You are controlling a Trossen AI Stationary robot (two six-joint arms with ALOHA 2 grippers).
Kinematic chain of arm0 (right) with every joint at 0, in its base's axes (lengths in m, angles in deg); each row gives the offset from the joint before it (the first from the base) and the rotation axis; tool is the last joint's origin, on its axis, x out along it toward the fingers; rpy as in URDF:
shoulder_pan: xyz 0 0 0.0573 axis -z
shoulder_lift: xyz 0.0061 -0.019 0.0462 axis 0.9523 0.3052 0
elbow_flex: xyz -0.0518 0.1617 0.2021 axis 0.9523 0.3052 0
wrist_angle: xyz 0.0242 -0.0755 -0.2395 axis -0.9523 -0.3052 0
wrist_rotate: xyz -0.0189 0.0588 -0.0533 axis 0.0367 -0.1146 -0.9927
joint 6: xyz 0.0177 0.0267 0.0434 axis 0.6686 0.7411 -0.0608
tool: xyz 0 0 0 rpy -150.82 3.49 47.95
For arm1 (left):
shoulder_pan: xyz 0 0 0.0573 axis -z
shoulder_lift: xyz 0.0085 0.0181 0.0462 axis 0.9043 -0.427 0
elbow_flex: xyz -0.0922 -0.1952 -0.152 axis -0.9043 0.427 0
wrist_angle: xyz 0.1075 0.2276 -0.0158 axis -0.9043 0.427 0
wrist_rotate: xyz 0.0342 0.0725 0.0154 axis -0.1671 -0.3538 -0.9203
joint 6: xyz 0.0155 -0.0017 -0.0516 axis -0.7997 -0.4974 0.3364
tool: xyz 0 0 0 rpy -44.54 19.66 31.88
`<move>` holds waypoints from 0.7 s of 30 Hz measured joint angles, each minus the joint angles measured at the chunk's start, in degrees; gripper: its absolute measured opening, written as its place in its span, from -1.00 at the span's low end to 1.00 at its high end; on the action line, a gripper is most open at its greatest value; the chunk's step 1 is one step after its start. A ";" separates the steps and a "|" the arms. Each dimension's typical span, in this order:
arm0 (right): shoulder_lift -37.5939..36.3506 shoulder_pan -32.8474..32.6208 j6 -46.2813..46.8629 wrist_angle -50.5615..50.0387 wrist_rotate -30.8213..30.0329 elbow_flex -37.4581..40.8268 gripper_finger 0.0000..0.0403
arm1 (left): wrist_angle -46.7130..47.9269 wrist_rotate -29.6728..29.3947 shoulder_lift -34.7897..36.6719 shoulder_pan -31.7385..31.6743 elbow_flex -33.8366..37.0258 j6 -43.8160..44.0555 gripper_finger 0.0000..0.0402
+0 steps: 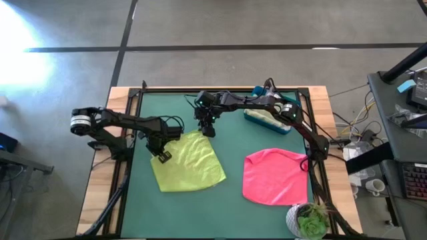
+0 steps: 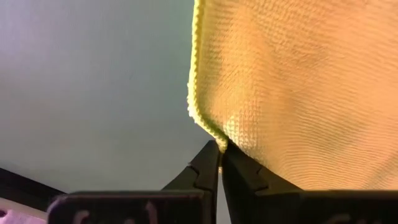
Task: Fold microfiber towels
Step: Fold the green microfiber cloth
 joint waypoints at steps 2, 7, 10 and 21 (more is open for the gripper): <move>0.00 0.01 0.01 -0.08 -0.04 0.76 -0.39 | -0.04 0.00 0.37 0.00 -0.08 0.00 -1.00; 0.00 -0.04 1.08 1.79 0.00 3.21 -0.39 | 0.12 -0.85 1.72 0.00 -0.08 -0.04 -1.00; 0.00 -0.04 1.48 4.12 -0.11 4.88 -0.39 | 0.07 -1.04 2.18 -0.04 -0.08 -0.02 -1.00; 0.61 0.09 4.19 5.17 -2.90 5.39 -0.75 | -0.11 -2.20 2.33 -0.04 -0.08 -2.04 -1.00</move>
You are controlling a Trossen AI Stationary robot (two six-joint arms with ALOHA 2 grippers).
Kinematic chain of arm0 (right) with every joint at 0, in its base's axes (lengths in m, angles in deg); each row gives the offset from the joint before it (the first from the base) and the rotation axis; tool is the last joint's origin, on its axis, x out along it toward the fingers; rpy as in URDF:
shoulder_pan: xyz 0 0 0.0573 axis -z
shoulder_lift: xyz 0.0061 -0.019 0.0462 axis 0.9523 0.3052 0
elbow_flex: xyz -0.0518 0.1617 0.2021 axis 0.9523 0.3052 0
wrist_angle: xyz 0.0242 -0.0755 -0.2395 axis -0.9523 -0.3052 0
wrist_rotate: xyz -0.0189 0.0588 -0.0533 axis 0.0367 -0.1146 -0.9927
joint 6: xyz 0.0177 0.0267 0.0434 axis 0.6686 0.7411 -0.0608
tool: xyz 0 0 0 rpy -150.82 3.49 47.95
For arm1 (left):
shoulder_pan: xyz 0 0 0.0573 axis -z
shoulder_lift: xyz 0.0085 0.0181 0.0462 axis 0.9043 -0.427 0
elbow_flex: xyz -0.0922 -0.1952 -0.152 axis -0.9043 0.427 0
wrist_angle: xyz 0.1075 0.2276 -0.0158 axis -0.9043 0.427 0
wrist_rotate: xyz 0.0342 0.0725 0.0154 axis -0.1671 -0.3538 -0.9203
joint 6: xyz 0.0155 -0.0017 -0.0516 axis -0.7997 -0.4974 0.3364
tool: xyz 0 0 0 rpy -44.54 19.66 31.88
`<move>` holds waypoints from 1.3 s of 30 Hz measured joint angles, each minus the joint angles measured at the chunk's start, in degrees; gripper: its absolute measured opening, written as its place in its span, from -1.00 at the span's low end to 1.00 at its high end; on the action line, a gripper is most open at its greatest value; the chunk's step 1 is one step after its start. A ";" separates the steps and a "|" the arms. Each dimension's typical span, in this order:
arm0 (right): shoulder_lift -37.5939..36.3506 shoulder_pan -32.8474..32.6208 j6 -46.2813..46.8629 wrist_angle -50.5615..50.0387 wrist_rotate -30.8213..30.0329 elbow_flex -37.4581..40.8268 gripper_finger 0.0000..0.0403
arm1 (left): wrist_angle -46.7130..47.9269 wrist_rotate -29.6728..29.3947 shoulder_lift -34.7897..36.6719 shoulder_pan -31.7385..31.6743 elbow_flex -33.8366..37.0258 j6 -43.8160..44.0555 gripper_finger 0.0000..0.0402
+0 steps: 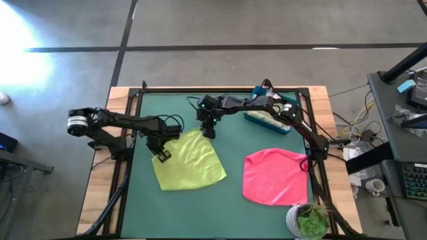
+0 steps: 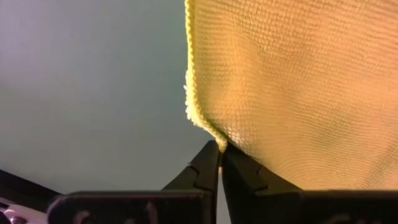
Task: Fold microfiber towels
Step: Fold the green microfiber cloth
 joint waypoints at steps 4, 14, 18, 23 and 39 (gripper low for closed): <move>0.00 -0.15 -0.14 -3.22 0.81 -1.35 -0.93 | 0.04 0.01 0.23 0.00 -0.02 -0.91 -1.00; -0.28 -0.25 -4.76 -21.00 0.73 -11.59 -0.96 | 3.32 -3.03 5.74 0.02 -4.06 -0.88 -1.00; -0.29 -0.28 -6.65 -26.08 0.72 -16.66 -0.96 | 7.00 -5.61 10.28 0.02 -6.43 -0.86 -1.00; -0.83 -0.38 -6.75 -35.20 -0.23 -23.79 -0.96 | 10.20 -6.33 14.54 0.02 -9.68 -0.38 -1.00; -16.38 -2.69 -1.92 -46.50 -11.73 -29.62 -0.96 | 21.41 -10.57 16.96 0.02 -28.87 -4.17 -1.00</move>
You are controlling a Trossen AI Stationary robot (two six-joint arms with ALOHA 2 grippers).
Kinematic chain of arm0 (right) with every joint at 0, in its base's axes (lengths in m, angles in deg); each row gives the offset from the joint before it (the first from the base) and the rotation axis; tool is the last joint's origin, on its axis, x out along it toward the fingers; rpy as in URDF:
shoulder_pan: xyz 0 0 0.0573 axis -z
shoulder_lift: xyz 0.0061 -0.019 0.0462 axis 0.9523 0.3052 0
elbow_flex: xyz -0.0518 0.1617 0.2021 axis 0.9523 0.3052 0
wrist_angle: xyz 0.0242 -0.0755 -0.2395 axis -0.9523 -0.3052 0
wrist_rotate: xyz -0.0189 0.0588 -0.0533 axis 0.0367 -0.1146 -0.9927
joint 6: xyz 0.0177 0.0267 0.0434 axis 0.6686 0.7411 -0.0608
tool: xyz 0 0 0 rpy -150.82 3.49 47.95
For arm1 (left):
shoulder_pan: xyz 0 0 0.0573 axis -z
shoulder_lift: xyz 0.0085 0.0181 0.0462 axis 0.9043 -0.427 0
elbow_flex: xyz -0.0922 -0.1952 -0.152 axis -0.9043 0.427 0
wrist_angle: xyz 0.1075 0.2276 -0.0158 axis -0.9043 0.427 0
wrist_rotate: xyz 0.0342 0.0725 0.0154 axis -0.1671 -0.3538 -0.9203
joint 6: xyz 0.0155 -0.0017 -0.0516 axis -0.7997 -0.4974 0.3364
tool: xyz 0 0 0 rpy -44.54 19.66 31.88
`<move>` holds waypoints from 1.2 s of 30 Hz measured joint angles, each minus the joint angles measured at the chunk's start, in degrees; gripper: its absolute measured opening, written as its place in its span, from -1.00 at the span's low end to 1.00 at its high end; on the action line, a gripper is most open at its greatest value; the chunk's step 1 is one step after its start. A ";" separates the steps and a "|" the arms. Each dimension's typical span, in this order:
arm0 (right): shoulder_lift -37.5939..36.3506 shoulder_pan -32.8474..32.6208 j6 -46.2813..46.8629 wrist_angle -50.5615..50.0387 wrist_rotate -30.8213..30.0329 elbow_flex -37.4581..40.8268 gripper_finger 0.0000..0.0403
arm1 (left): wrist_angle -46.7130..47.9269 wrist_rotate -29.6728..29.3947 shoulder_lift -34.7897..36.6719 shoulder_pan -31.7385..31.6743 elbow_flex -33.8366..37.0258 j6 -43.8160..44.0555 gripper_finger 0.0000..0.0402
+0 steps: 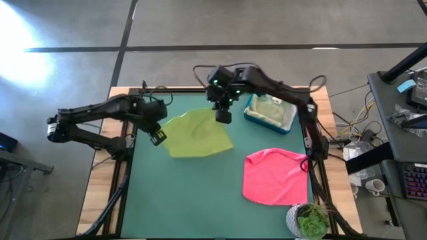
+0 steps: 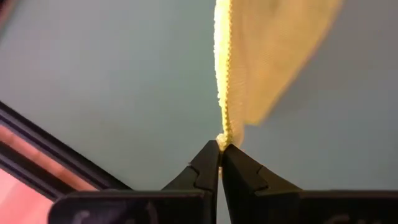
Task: Fold microfiber towels
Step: Fold the green microfiber cloth
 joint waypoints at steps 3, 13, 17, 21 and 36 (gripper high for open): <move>-3.42 -0.53 4.12 -0.81 -0.09 0.04 -0.96 | 1.27 0.02 -0.10 0.00 -4.39 -1.80 -1.00; -9.62 -4.23 14.29 -2.10 -2.28 0.11 -0.96 | 9.00 1.22 -3.07 0.00 -19.58 -4.26 -1.00; -10.39 -6.94 16.75 -2.62 -2.37 0.16 -0.96 | 10.85 3.89 -4.69 0.00 -23.47 -4.91 -1.00; -10.55 -10.47 17.79 -3.42 -12.15 0.15 -0.96 | 11.22 0.60 -5.52 -0.18 -21.70 -16.58 -1.00; -10.19 -15.94 22.89 -2.82 -28.38 0.15 -0.96 | 1.01 -3.80 -13.27 2.47 -26.45 -23.97 -1.00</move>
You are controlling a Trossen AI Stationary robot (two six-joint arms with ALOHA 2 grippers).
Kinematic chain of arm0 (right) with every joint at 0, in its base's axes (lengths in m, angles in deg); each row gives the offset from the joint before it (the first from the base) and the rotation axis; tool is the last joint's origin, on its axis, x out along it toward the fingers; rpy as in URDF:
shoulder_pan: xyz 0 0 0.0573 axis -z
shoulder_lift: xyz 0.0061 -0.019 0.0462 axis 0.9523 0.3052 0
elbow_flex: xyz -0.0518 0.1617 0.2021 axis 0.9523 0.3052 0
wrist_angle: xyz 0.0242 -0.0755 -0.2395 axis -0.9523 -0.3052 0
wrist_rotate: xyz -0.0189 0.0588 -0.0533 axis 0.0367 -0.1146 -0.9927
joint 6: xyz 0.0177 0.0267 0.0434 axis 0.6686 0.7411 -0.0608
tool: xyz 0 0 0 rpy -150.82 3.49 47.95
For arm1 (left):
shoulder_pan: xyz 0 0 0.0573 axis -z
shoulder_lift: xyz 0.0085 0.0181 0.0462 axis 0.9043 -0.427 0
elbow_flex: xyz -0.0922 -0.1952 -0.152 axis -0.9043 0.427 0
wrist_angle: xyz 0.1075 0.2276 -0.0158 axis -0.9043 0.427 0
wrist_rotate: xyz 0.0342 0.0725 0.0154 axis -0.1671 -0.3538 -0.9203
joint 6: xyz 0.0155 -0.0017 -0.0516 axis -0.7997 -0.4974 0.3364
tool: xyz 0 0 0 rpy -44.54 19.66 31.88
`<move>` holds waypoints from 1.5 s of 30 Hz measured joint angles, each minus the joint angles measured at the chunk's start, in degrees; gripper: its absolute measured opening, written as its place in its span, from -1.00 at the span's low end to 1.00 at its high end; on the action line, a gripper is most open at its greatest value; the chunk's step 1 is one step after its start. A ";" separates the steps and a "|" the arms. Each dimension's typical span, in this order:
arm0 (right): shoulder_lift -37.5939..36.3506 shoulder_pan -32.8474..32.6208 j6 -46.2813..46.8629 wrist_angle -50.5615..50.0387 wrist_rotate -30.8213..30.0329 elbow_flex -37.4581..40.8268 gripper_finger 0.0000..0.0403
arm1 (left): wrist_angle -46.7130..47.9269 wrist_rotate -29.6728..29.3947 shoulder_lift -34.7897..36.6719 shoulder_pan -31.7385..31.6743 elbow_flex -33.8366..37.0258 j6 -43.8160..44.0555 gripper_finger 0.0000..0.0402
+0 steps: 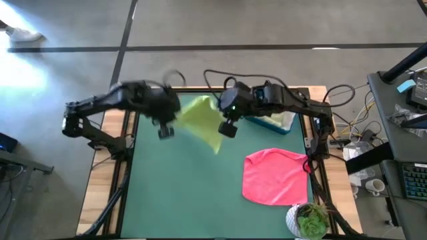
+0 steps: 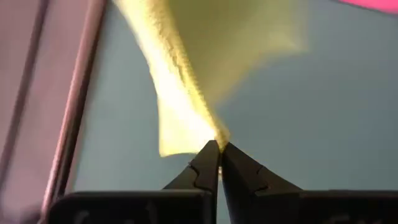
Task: Fold microfiber towels
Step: Fold the green microfiber cloth
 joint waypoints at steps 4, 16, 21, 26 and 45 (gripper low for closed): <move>0.51 -0.65 0.00 0.38 -2.66 0.00 -0.96 | -0.23 -27.69 -1.46 1.11 -0.54 -5.12 -1.00; 0.27 -2.77 0.97 0.74 3.49 0.00 -0.96 | 5.65 -13.96 -0.73 2.01 -6.60 0.86 -1.00; 0.12 -4.58 3.51 0.73 9.73 0.00 -0.96 | 9.89 -3.35 0.10 2.53 -5.66 3.04 -1.00; -0.01 -7.48 6.20 0.74 13.75 0.00 -0.96 | 10.19 11.32 2.46 3.51 -5.86 3.44 -1.00; 0.18 0.09 8.23 -3.86 -2.70 15.93 -0.96 | 3.32 -9.98 -8.73 0.96 1.85 -3.17 -1.00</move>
